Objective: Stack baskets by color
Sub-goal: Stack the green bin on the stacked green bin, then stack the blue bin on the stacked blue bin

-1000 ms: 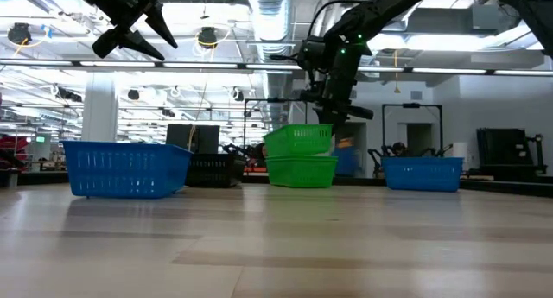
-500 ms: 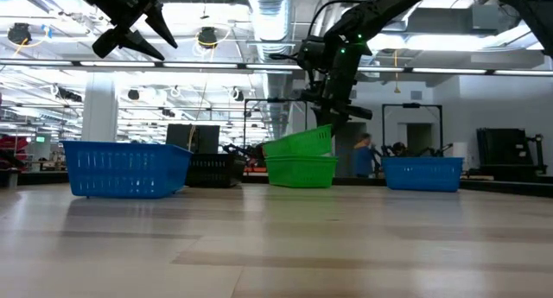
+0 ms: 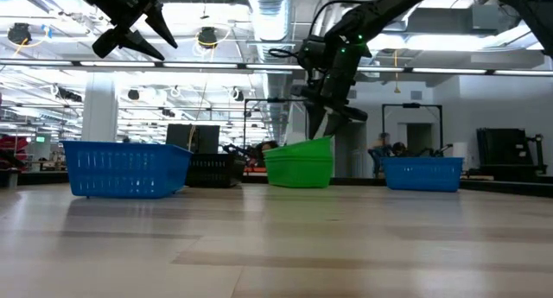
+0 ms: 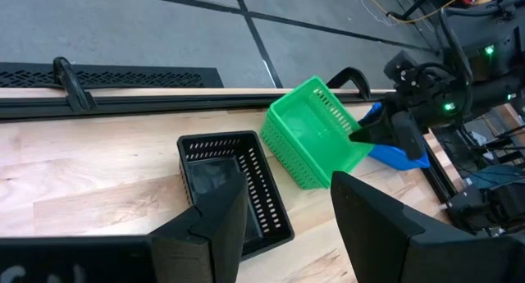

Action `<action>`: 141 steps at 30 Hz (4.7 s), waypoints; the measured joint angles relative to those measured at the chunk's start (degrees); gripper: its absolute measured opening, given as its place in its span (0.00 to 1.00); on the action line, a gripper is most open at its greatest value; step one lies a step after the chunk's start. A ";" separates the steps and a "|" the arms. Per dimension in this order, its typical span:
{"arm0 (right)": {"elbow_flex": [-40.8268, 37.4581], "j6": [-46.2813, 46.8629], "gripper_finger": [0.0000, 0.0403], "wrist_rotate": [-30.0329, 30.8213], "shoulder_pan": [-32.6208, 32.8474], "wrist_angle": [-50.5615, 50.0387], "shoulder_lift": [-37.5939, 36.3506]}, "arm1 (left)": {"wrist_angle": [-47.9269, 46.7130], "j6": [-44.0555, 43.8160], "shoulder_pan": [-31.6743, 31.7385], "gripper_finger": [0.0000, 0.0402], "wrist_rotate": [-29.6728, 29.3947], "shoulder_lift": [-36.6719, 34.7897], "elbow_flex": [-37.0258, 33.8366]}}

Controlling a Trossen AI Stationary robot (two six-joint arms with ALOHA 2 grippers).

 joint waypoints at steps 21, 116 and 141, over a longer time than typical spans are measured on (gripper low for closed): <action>0.00 -6.67 0.53 -7.02 3.48 -6.55 0.00 | -2.10 6.18 0.02 0.41 10.12 -0.01 -0.01; 0.00 28.54 0.59 3.18 34.99 12.76 12.02 | -16.27 -6.87 -26.88 0.64 -6.54 2.34 5.10; 0.15 -12.05 0.01 4.00 10.68 -18.59 -18.55 | -17.99 -6.98 -26.86 0.64 -9.37 3.01 5.10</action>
